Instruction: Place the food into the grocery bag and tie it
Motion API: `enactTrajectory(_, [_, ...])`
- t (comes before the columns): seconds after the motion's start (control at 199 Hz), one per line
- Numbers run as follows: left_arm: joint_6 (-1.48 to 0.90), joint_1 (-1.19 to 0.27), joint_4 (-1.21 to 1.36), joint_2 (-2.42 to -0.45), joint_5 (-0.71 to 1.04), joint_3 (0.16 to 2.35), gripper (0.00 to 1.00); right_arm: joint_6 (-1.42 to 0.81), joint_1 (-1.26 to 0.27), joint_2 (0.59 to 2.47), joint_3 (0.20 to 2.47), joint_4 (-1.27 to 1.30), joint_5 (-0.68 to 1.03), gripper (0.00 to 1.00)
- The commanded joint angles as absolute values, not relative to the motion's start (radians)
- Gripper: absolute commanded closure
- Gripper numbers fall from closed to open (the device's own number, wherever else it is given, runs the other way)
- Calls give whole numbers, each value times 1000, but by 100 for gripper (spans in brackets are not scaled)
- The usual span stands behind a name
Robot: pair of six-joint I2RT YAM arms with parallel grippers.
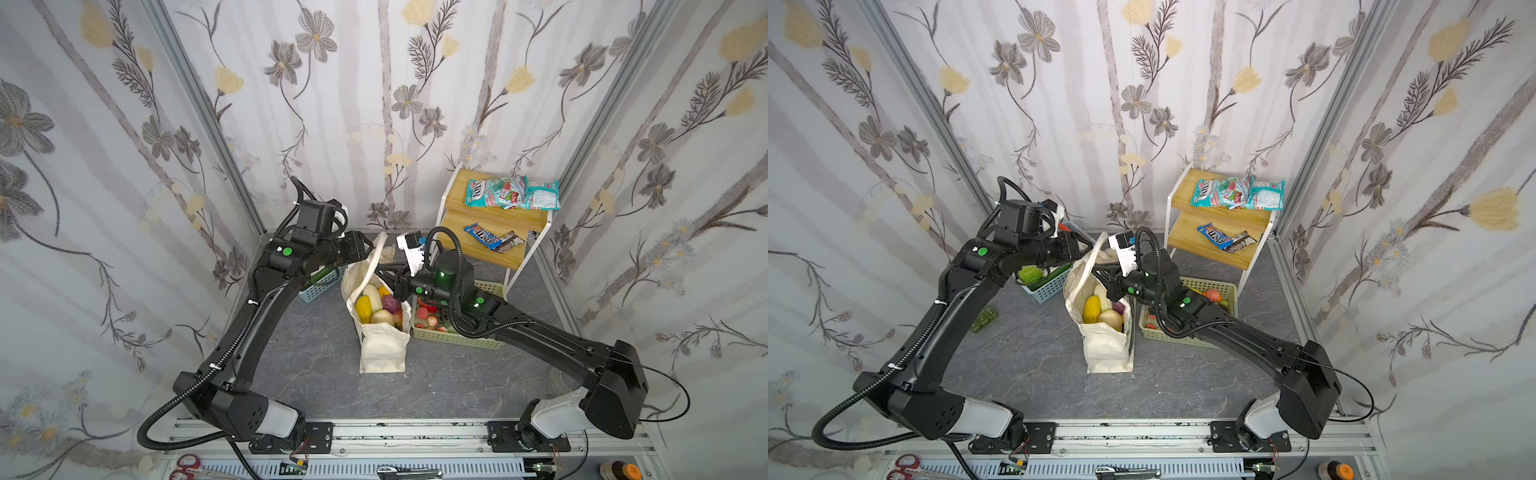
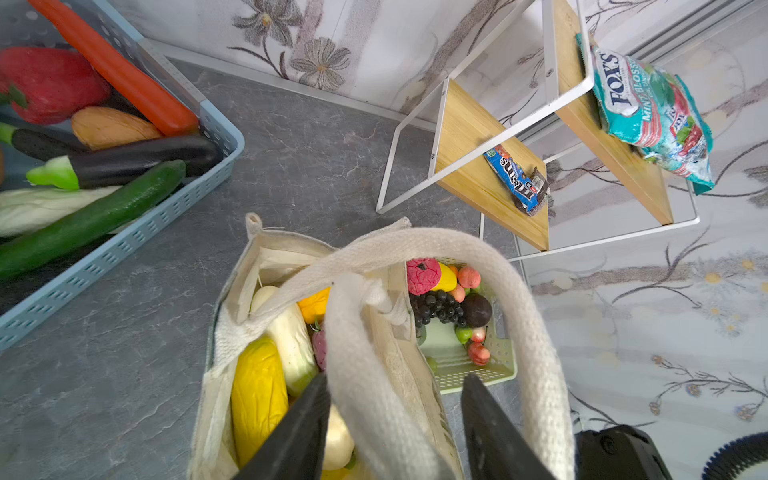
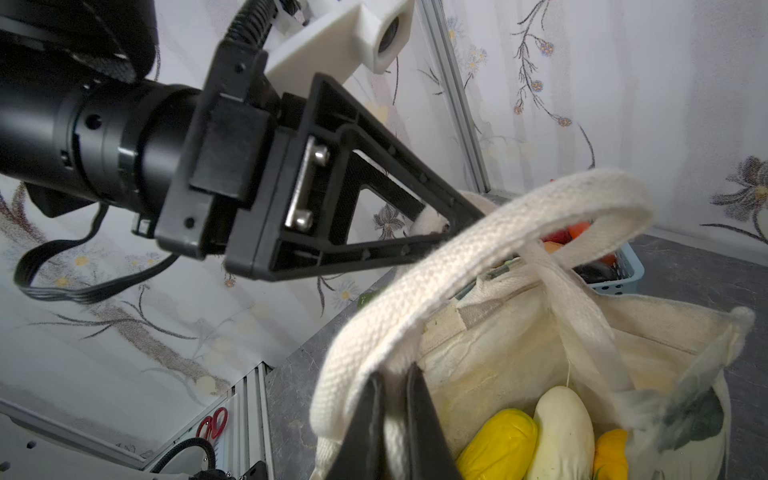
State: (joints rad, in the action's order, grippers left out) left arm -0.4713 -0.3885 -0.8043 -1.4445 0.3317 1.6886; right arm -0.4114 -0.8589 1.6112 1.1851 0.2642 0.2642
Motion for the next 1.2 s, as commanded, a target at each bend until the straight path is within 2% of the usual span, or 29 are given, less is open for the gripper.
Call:
enactTrajectory(0.0, [-477,-390,-767,-1442,366,1687,75,-418,-861,1602,1180,298,300,88])
enactTrajectory(0.025, [-476,-390,-767,-1441,369,1689,85,-414,-861,1603,1180,299,305,87])
enactTrajectory(0.065, [-470,-390,-769,-1439,370,1692,93,-406,-861,1603,1175,299,313,84])
enactTrajectory(0.145, [-452,-389,-773,-1436,389,1699,99,-382,-859,1567,1163,285,319,72])
enactTrajectory(0.231, [-432,-388,-777,-1436,425,1707,99,-342,-843,1543,1155,232,319,60])
enactTrajectory(0.316, [-409,-389,-794,-1445,444,1720,99,-322,-787,1508,1126,203,318,56])
enactTrajectory(0.532, [-394,-388,-805,-1445,484,1730,99,-232,-674,1500,1064,199,374,55])
enactTrajectory(0.642, [-395,-389,-807,-1449,502,1733,99,-178,-684,1542,1076,239,478,55])
enactTrajectory(0.838, [-406,-388,-804,-1449,533,1734,100,-66,-750,1661,1184,202,535,55])
enactTrajectory(1.008, [-410,-388,-801,-1452,569,1742,100,-29,-753,1730,1208,264,724,50])
enactTrajectory(1.199, [-420,-388,-798,-1481,603,1759,100,-12,-764,1743,1210,344,817,44])
